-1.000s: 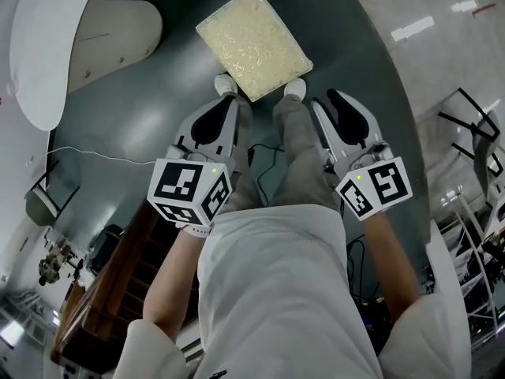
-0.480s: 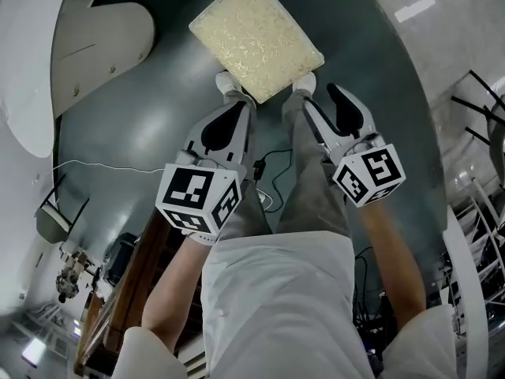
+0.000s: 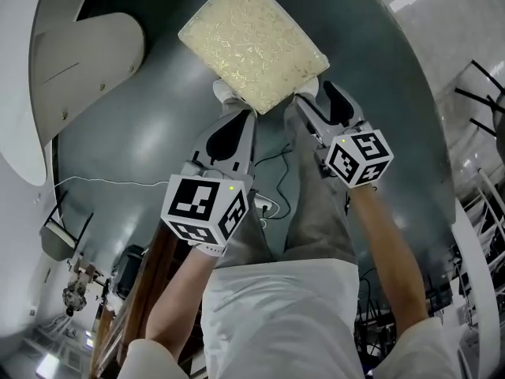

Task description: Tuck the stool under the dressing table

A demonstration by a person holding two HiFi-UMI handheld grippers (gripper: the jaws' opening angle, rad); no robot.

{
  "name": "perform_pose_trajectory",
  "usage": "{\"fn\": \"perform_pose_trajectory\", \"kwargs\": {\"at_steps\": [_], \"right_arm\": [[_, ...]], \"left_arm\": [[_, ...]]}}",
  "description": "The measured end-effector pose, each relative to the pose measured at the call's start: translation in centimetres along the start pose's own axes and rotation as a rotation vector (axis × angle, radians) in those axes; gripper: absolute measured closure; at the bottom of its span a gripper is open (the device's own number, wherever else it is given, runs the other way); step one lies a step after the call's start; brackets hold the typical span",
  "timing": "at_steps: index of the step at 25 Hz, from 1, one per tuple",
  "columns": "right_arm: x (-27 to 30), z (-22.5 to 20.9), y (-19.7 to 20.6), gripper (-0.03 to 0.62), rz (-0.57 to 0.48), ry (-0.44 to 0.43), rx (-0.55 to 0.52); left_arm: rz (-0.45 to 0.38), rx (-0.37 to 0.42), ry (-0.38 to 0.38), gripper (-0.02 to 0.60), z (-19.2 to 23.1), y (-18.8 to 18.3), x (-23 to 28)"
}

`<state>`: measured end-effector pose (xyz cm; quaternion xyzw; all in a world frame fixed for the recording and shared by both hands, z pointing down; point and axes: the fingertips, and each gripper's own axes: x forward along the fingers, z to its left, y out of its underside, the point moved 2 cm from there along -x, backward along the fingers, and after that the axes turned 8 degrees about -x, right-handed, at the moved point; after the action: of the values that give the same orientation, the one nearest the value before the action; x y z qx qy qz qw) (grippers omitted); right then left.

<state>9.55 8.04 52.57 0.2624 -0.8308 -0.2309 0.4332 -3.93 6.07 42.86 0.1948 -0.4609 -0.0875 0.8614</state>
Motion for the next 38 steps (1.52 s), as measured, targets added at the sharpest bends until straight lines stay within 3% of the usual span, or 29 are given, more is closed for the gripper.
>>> {"fn": "perform_pose_trajectory", "kwargs": {"at_steps": [6, 20, 24, 26, 33, 38], "right_arm": [[3.2, -1.2, 4.7, 0.223, 0.038, 0.062, 0.096], [8.0, -5.7, 12.9, 0.184, 0.085, 0.174, 0.331], [9.1, -5.7, 14.8, 0.172, 0.118, 0.162, 0.389], [10.0, -5.6, 15.5, 0.129, 0.134, 0.134, 0.429], [12.5, -7.6, 15.5, 0.117, 0.082, 0.175, 0.568], [11.9, -8.0, 15.0, 0.117, 0.057, 0.200, 0.576]], "left_arm": [[0.012, -0.004, 0.002, 0.572, 1.9, 0.8, 1.1], [0.054, -0.015, 0.008, 0.572, 4.7, 3.1, 4.3], [0.070, -0.025, 0.009, 0.572, 4.9, 4.0, 4.5], [0.075, -0.024, 0.012, 0.572, 5.2, 4.1, 4.8], [0.089, -0.018, 0.022, 0.572, 6.3, 3.9, 5.1], [0.082, -0.023, 0.025, 0.572, 6.4, 3.5, 5.1]]}}
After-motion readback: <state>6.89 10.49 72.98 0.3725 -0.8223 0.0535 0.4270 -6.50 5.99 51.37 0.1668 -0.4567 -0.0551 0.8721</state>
